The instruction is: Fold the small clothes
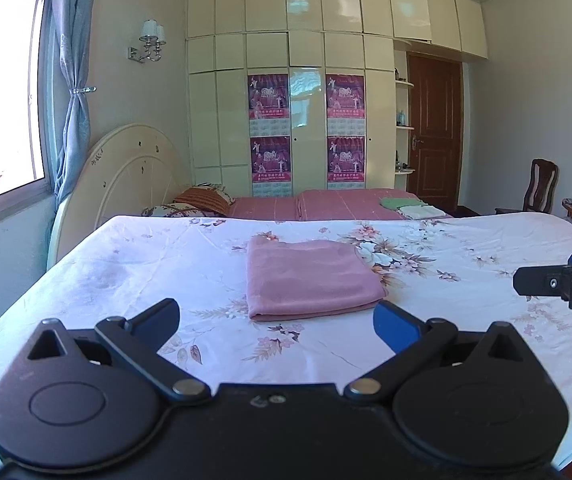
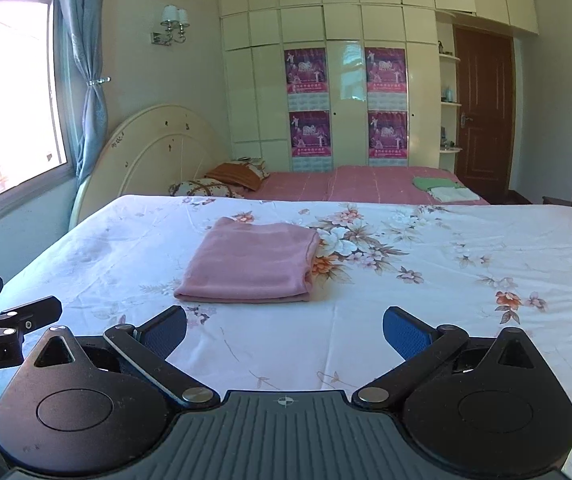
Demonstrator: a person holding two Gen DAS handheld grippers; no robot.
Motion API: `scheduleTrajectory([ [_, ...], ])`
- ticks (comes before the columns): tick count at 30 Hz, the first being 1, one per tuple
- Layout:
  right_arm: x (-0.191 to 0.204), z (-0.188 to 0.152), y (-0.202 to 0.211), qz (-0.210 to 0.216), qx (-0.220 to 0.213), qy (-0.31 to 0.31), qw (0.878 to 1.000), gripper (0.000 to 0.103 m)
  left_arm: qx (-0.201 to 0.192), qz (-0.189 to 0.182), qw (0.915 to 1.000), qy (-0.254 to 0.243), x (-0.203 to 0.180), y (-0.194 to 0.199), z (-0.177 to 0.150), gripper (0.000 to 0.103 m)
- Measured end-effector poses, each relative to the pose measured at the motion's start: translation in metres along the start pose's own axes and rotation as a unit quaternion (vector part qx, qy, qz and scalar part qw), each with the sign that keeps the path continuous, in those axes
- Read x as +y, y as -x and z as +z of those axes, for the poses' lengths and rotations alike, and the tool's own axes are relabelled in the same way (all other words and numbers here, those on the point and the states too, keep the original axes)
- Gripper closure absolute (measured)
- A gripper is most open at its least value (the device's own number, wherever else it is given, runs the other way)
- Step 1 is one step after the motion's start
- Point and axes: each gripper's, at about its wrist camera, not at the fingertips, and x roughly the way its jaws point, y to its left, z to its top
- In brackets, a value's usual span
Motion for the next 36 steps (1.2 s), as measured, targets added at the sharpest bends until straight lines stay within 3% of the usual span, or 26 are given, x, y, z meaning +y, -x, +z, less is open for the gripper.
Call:
scheduleTrajectory([
  [14,0.003,0.006,0.029,0.001,-0.018,0.008,1.0,0.0,-0.022,-0.012,0.9997,0.004,-0.005,0.02,0.003,0.0],
  [36,-0.002,0.008,0.033,0.0,-0.017,0.008,1.0,0.0,-0.024,-0.019,0.9995,-0.004,-0.009,0.018,0.006,0.0],
])
